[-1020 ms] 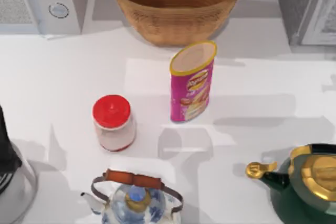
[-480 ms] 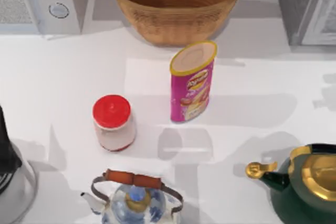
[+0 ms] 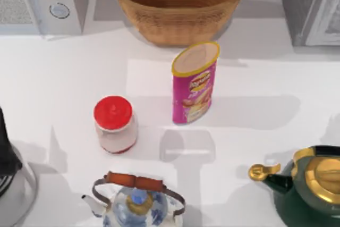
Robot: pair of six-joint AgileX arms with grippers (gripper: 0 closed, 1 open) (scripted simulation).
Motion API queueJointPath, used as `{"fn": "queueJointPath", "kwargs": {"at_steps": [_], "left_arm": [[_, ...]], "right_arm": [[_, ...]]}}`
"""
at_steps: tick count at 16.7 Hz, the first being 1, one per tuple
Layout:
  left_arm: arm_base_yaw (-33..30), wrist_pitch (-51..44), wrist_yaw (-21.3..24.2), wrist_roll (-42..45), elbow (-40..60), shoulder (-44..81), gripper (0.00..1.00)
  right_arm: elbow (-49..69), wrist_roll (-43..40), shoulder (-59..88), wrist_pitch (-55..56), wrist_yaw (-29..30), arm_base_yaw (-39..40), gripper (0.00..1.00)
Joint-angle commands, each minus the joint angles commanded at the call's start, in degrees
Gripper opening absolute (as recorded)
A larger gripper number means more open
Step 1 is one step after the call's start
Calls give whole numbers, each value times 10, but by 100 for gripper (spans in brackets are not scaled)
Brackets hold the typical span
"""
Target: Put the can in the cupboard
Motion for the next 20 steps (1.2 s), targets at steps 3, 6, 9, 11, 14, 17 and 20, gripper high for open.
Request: {"fn": "queueJointPath", "kwargs": {"at_steps": [3,6,9,11,14,17,20], "left_arm": [[0,0,0,0,0,0,100],[0,0,0,0,0,0,100],[0,0,0,0,0,0,100],[0,0,0,0,0,0,100],[0,0,0,0,0,0,100],[0,0,0,0,0,0,100],[0,0,0,0,0,0,100]], "right_arm": [[-83,24,-111,26,26,19,0],[-128,43,-173,38,46,30,0],[-136,48,-184,39,51,33,0],[-136,48,-184,39,51,33,0],[-130,50,-178,38,51,32,0],[-76,60,-140,29,60,37,0],[27,66,-67,11,74,47,0]]}}
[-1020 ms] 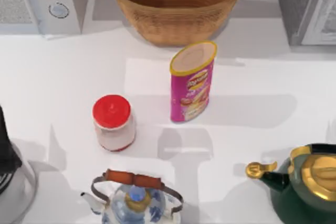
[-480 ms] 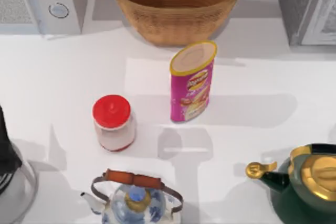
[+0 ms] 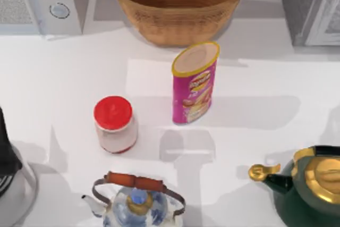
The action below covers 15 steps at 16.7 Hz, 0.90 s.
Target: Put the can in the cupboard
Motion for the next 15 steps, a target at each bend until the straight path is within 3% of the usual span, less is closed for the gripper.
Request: {"fn": "queueJointPath", "kwargs": {"at_steps": [15], "left_arm": [[0,0,0,0,0,0,100]], "right_arm": [[721,-2,533,-166,75,84,0]]}}
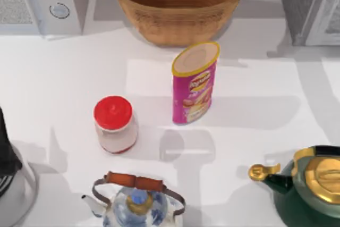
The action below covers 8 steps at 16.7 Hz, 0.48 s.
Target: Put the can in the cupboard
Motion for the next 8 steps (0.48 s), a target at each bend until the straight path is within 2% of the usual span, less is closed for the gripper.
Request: {"fn": "queueJointPath", "kwargs": {"at_steps": [4,8], "left_arm": [[0,0,0,0,0,0,100],[0,0,0,0,0,0,100]], "right_arm": [[97,-4,91,-38,11,7,0],[116,-6,111,-48,14,7,0]]}}
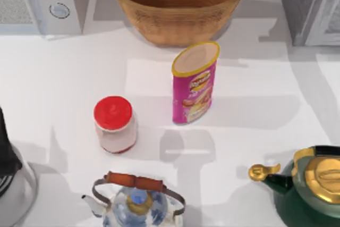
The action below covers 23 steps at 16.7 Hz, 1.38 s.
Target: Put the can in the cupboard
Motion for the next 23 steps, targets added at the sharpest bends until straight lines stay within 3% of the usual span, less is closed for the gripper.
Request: {"fn": "queueJointPath", "kwargs": {"at_steps": [8,18,23], "left_arm": [[0,0,0,0,0,0,100],[0,0,0,0,0,0,100],[0,0,0,0,0,0,100]], "right_arm": [[61,-1,62,-23,-1,-10,0],[490,-3,366,-127,-30,-43,0],[580,0,434,-146,-42,-49,0]]}}
